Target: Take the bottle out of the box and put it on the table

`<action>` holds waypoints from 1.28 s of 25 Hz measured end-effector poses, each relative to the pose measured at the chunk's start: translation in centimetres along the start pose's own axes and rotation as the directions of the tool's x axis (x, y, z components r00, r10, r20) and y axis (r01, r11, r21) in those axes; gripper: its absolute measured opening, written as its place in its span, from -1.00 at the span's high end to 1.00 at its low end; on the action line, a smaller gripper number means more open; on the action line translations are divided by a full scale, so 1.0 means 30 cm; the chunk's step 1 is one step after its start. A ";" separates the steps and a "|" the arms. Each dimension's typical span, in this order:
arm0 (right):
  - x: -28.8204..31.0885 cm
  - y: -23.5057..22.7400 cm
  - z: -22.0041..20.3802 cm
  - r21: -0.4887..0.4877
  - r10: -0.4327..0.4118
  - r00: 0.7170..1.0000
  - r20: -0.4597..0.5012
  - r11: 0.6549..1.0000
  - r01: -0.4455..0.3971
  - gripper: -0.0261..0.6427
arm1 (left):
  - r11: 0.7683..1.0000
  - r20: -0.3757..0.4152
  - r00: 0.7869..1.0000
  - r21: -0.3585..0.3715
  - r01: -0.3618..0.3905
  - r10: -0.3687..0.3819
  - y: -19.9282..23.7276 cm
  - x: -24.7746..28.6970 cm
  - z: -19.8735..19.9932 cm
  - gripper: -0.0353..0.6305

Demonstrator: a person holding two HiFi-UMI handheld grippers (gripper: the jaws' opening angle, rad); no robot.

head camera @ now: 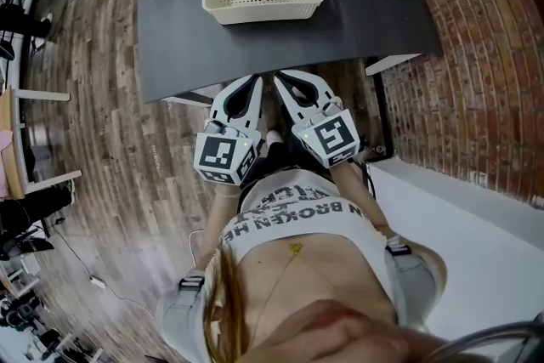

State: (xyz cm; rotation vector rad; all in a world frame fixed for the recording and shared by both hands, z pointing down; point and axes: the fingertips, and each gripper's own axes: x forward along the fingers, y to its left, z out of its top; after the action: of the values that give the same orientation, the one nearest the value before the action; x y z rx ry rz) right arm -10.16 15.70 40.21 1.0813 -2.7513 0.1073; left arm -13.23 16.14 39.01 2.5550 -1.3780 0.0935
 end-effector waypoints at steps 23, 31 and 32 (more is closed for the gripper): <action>0.305 -0.550 0.111 -0.015 0.119 0.992 0.044 0.993 -0.118 0.89 | 0.994 0.014 0.993 -0.006 -0.114 0.114 0.196 0.557 0.166 0.89; 0.354 -0.647 0.118 -0.026 0.190 0.981 0.040 0.982 -0.189 0.89 | 0.985 0.015 0.985 -0.017 -0.174 0.175 0.213 0.662 0.179 0.89; 0.358 -0.655 0.118 -0.028 0.199 0.979 0.040 0.980 -0.198 0.89 | 0.983 0.017 0.983 -0.020 -0.184 0.184 0.216 0.670 0.180 0.89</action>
State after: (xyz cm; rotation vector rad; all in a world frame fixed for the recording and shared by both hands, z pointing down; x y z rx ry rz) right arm -5.00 -6.34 38.85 0.8098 -2.8844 0.0783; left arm -7.77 -4.94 38.29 2.4137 -1.6123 0.0878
